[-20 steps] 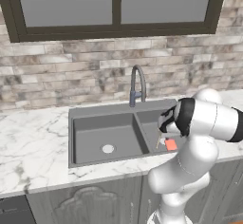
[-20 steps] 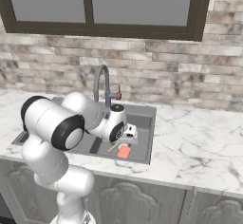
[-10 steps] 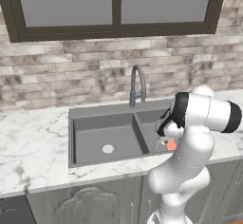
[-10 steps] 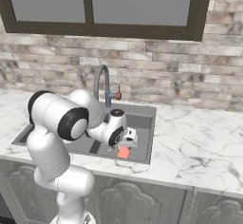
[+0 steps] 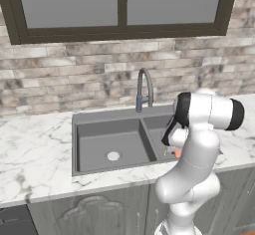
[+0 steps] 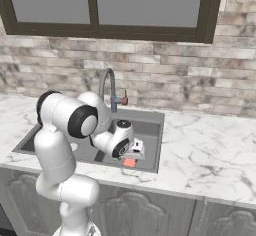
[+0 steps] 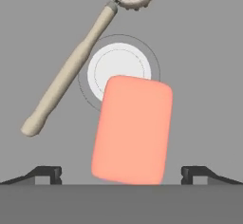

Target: Pick up the dish brush and bar soap from the sink, and place them back in the cabinet, and close the cabinet door.

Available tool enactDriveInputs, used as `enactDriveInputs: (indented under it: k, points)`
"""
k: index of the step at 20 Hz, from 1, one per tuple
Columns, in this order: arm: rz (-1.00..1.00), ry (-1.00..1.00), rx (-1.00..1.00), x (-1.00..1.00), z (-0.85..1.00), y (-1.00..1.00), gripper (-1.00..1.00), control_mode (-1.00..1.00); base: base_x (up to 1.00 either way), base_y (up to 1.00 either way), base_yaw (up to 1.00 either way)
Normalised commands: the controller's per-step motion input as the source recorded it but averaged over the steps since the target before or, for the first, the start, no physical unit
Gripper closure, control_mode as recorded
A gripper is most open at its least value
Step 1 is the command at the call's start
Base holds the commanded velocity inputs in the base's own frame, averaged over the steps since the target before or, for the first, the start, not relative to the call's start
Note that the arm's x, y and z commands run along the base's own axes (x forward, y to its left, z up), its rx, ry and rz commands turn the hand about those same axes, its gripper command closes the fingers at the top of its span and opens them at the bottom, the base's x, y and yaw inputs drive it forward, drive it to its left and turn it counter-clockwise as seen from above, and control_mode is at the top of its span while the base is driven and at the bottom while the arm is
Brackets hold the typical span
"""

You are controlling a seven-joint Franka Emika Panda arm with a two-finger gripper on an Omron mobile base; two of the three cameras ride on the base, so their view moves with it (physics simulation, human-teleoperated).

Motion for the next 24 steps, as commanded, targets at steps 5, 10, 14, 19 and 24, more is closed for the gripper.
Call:
enactDriveInputs:
  k: [5, 10, 14, 19, 24]
  points:
    - [0.00, 0.00, 0.03, 0.02, -0.20, -0.06, -1.00, -1.00, 0.00, 0.00, 0.00]
    - [0.00, 0.00, 0.01, 0.00, -0.18, -0.02, -1.00, -1.00, 0.00, 0.00, 0.00]
    - [0.00, 0.00, 0.00, 0.05, -0.16, 0.00, -1.00, -1.00, 0.00, 0.00, 0.00]
    - [0.00, 0.00, 0.00, 0.17, -0.14, 0.00, -1.00, -1.00, 0.00, 0.00, 0.00]
    - [0.00, 0.00, 0.00, 0.18, -0.08, 0.00, -1.00, -1.00, 0.00, 0.00, 0.00]
